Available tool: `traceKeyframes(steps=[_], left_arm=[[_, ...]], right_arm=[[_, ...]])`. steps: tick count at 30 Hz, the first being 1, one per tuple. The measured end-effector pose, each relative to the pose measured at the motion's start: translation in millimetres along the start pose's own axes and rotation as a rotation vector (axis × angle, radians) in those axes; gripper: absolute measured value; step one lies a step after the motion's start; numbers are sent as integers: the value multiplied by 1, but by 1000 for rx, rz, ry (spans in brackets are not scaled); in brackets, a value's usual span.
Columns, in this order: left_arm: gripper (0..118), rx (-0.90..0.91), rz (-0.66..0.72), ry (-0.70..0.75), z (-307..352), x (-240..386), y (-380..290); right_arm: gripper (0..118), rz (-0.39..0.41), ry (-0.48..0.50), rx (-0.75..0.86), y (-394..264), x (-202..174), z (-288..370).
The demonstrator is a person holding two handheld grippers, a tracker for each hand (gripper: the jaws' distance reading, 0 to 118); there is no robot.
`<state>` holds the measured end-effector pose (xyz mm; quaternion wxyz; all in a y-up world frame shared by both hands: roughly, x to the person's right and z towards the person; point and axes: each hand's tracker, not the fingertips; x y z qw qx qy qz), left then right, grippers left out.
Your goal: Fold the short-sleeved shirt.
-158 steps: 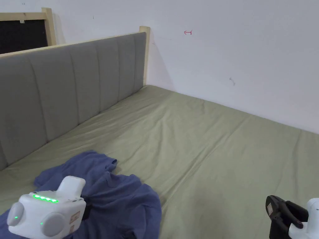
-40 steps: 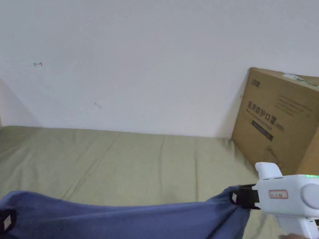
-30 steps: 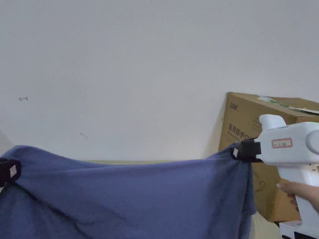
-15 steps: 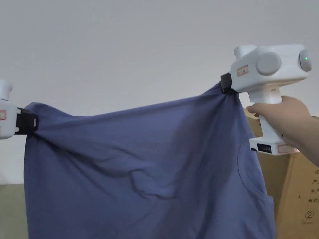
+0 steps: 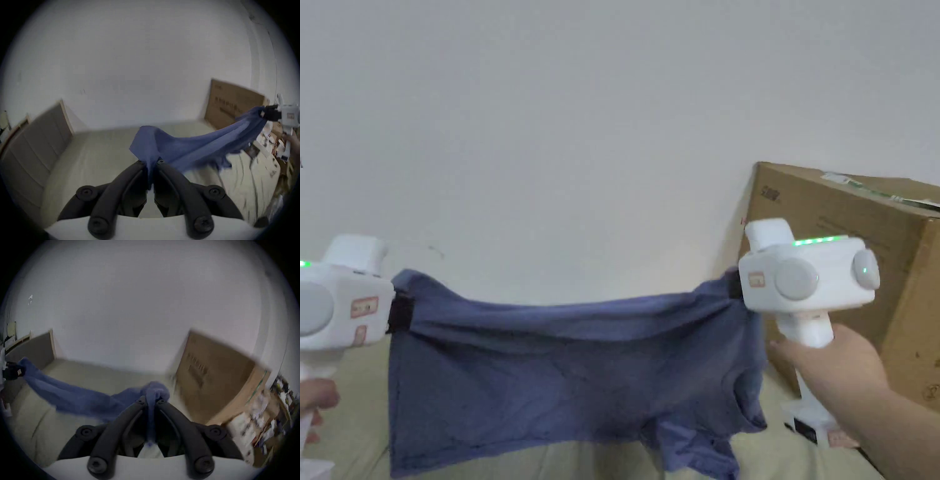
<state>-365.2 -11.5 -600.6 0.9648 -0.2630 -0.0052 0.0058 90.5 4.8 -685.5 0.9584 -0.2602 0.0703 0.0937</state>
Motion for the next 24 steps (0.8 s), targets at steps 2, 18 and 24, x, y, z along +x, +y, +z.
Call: traceKeyframes(steps=[2, 18, 24], left_arm=[[6, -155, 39, -56, -13, 3, -57], [6, -657, 75, -160, 127, 9, -293], [6, -697, 174, -176, 168, 7, -307]], right_arm=[[5, -2, 45, -177, -69, 0, -30], [5, -29, 261, -701, -345, 1, 142], [5, -338, 297, -808, -374, 24, 181]])
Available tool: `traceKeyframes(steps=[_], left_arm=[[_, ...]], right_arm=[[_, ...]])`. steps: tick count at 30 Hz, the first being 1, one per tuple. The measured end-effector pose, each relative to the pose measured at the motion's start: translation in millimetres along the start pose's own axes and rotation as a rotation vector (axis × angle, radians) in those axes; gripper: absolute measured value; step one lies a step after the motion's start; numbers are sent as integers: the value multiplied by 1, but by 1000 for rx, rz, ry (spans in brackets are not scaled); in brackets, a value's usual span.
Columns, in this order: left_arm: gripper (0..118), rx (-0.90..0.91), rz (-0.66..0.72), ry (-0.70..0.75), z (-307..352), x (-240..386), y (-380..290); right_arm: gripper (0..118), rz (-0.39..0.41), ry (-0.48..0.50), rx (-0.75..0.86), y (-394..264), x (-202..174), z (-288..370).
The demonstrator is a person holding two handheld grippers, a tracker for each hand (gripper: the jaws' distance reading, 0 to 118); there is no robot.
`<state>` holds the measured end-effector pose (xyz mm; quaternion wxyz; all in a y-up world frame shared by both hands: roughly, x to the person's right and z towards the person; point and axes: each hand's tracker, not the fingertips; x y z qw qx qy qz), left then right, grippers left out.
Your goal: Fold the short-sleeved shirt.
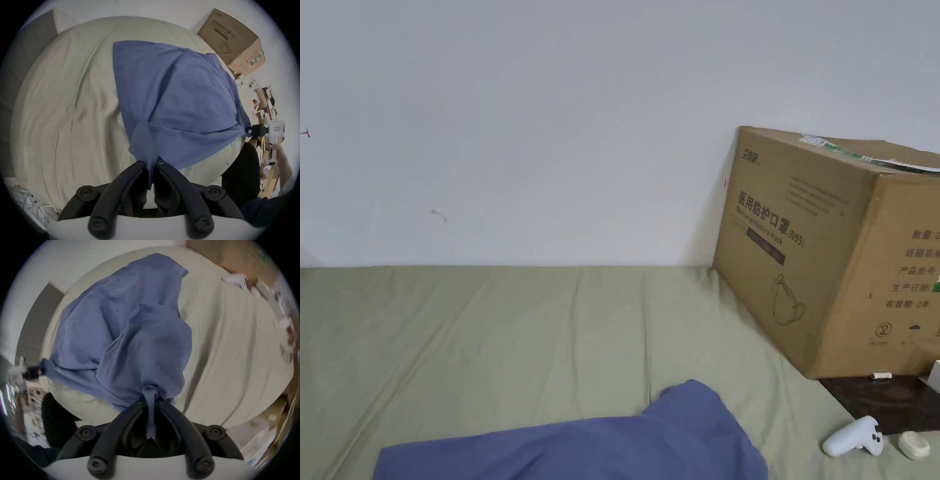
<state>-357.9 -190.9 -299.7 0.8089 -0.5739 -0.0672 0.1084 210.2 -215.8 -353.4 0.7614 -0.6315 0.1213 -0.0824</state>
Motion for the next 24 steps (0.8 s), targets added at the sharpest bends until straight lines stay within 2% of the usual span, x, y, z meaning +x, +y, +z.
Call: traceKeyframes(steps=[2, 5, 6, 7, 8, 9, 10, 11, 13, 16, 20, 21, 22, 24], left_arm=[[6, 29, 20, -18, 11, 14, -5], [6, 89, 110, -48, 19, 8, -2], [7, 110, 134, -62, 23, 8, -1], [13, 125, 145, -71, 25, 9, 0], [40, 131, 145, -66, 28, 11, 1], [77, 136, 140, -60, 29, 8, 4], [105, 139, 136, -58, 30, 11, 4], [108, 182, 129, -54, 37, 14, 3], [106, 222, 124, -50, 44, 15, 8], [106, 335, 116, -90, 65, 28, 10], [106, 542, 83, -62, 90, 52, 11], [104, 580, 66, -43, 93, 57, 13], [96, 602, 46, -40, 96, 62, 13], [41, 654, 8, -28, 100, 72, 16]], right_arm=[[5, -51, 27, 46, -4, 5, 3], [7, -47, -29, 105, -6, 1, 11], [11, -56, -44, 132, -3, -1, 12], [27, -59, -69, 159, -3, -4, 15], [70, -52, -98, 182, -2, -7, 17], [97, -41, -115, 206, -2, -10, 19], [106, -36, -113, 239, -5, -18, 28], [105, -27, -102, 261, -4, -22, 33], [106, -21, -112, 272, -1, -32, 41], [106, -36, -144, 403, 3, -50, 65], [104, -3, -57, 637, 9, -80, 96], [96, 29, -42, 680, 11, -88, 101], [80, 60, -21, 728, 12, -96, 109], [7, 91, 44, 828, 16, -105, 115]])
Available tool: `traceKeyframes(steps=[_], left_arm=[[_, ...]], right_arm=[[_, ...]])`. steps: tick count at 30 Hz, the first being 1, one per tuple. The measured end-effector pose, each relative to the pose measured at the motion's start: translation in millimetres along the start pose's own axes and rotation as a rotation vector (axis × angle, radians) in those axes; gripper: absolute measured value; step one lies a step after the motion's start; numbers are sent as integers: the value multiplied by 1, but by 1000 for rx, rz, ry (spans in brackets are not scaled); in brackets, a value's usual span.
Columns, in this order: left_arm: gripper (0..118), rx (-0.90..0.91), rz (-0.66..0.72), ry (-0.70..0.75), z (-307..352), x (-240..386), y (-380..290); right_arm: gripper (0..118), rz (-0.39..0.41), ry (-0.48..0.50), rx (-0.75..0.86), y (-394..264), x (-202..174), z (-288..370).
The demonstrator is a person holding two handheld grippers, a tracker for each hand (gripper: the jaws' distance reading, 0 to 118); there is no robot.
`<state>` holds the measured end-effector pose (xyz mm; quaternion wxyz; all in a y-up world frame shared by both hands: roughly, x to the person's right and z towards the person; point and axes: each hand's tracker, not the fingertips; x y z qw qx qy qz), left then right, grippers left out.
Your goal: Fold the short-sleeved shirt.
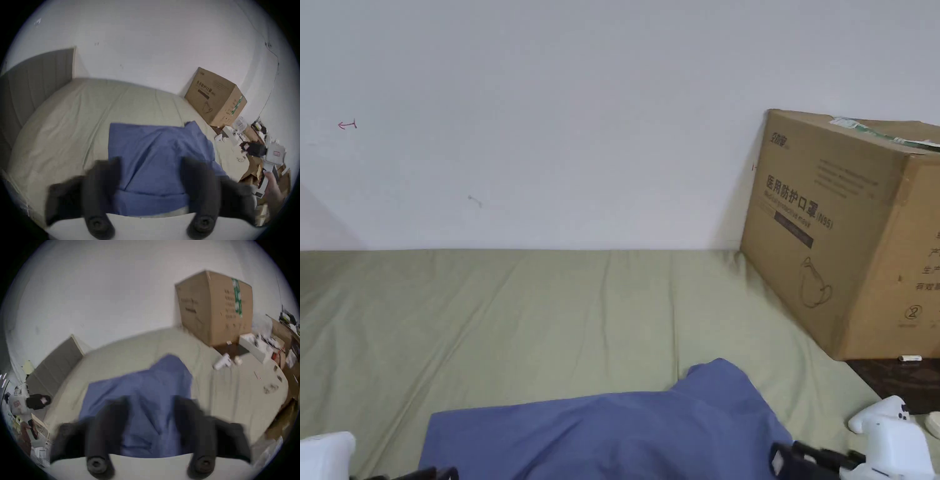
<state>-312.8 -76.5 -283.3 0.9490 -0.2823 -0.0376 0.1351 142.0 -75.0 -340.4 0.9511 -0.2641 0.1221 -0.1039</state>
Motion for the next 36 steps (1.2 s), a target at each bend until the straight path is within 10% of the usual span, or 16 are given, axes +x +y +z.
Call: traceKeyframes(steps=[2, 15, 16, 18, 19, 25, 28, 31, 36], left_arm=[[3, 0, -28, 26, -10, 7, 4], [3, -373, 86, 114, -227, -106, 88], [14, -367, 64, 151, -244, -113, 89], [92, -399, 53, 193, -280, -134, 84], [105, -421, 68, 178, -293, -142, 83], [102, -496, 98, 173, -352, -160, 64], [79, -513, -18, 235, -354, -153, 56], [2, -442, -82, 229, -326, -129, 65], [2, -420, -41, 114, -313, -134, 84]], right_arm=[[0, -27, 18, 30, 4, -6, -5], [0, -282, 59, 58, 14, 42, -78], [0, -278, 47, 38, 13, 44, -84], [0, -271, 20, 11, 8, 50, -96], [0, -276, 20, 2, 5, 53, -101], [0, -345, -12, -57, -13, 70, -127], [0, -321, -55, -96, -9, 77, -144], [0, -270, -49, -145, 8, 90, -171], [0, -138, 27, -198, 63, 113, -238]])
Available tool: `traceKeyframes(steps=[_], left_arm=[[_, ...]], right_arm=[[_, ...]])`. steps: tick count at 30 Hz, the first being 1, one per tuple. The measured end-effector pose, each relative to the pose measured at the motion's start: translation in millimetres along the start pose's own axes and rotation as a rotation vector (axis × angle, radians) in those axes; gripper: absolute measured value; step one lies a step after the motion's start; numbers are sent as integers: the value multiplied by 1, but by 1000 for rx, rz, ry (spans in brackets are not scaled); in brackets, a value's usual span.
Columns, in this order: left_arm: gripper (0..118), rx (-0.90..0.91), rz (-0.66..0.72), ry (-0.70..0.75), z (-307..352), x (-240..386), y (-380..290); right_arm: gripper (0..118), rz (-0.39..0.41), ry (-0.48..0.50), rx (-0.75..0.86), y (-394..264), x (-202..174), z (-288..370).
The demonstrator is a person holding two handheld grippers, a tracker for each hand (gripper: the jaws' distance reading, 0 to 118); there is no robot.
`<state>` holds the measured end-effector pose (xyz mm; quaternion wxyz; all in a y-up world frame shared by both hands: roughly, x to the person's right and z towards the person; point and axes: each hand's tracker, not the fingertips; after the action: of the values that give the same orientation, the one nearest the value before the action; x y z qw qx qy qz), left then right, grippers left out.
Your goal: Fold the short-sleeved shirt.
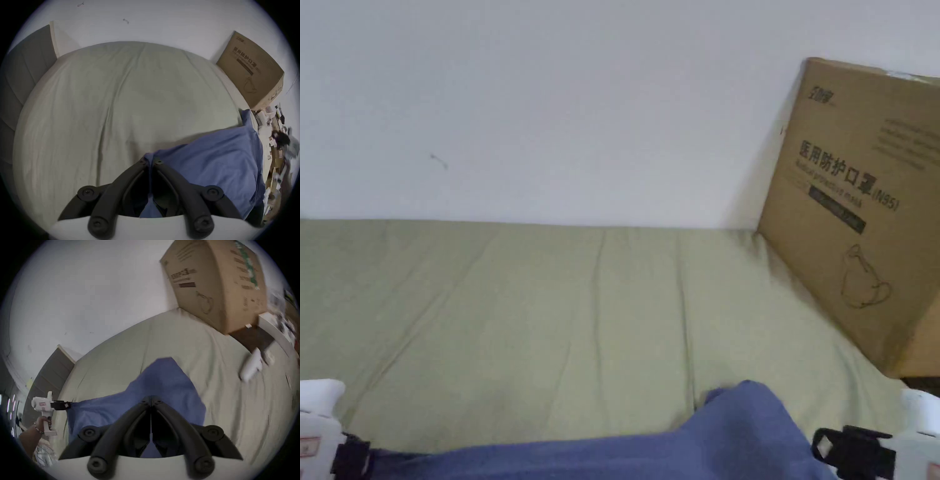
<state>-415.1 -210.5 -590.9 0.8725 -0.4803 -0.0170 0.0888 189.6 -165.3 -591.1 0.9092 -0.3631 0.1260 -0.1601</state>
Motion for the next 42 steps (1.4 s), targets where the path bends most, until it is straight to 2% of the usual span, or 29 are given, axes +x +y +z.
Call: traceKeyframes(steps=[1, 2, 3, 4, 5, 6, 7, 10, 12, 13, 14, 16, 17, 18, 19, 20, 22, 25, 28, 31, 36, 37, 42], left_arm=[[2, 19, -16, 10, 10, 6, -2], [2, 32, -28, 8, 15, 7, -1], [2, 50, -34, -2, 19, 8, 2], [2, 59, -36, -5, 22, 9, 3], [2, 64, -37, -5, 29, 15, 3], [2, 69, -40, -5, 31, 16, 4], [2, 72, -44, -8, 33, 18, 5], [2, 73, -68, -11, 28, 15, 4], [2, 66, -80, -14, 28, 17, 5], [2, 64, -85, -15, 30, 15, 8], [2, 65, -89, -13, 30, 15, 9], [2, 63, -100, -7, 30, 16, 9], [2, 62, -107, -2, 32, 16, 8], [2, 61, -108, -2, 35, 17, 8], [2, 57, -104, -7, 39, 17, 8], [2, 59, -98, -16, 44, 17, 7], [2, 84, -93, -21, 57, 24, 3], [2, 213, -84, -45, 101, 29, -4], [2, 262, -59, -48, 143, 29, -8], [2, 308, -41, -57, 190, 34, -3], [2, 436, -61, -68, 275, 45, 7], [2, 454, -69, -68, 297, 63, 6], [2, 567, -130, -33, 362, 69, 37]], right_arm=[[0, 10, 4, -36, 17, 4, -17], [24, 7, -7, -63, 30, 7, -32], [73, -3, -26, -72, 44, 11, -50], [73, -21, -53, -108, 54, 17, -67], [90, -34, -109, -172, 64, 22, -90], [113, -27, -149, -252, 68, 23, -108], [116, -28, -173, -291, 71, 29, -117], [114, -24, -225, -333, 78, 40, -158], [113, 8, -256, -400, 76, 43, -179], [108, 31, -273, -431, 73, 43, -185], [98, 57, -292, -463, 64, 41, -186], [89, 160, -326, -425, 61, 29, -179], [69, 166, -289, -398, 62, 23, -171], [43, 146, -244, -400, 57, 17, -158], [10, 128, -204, -417, 57, 13, -151], [1, 107, -163, -427, 56, 11, -145], [1, 81, -153, -340, 56, 9, -118], [1, 45, -125, -168, 69, -3, -60], [1, 114, -111, -40, 79, -22, 18], [1, 117, -25, 21, 98, -32, 83], [1, 151, -17, 145, 131, -62, 174], [1, 163, -17, 172, 139, -69, 189], [1, 236, -22, 286, 180, -113, 247]])
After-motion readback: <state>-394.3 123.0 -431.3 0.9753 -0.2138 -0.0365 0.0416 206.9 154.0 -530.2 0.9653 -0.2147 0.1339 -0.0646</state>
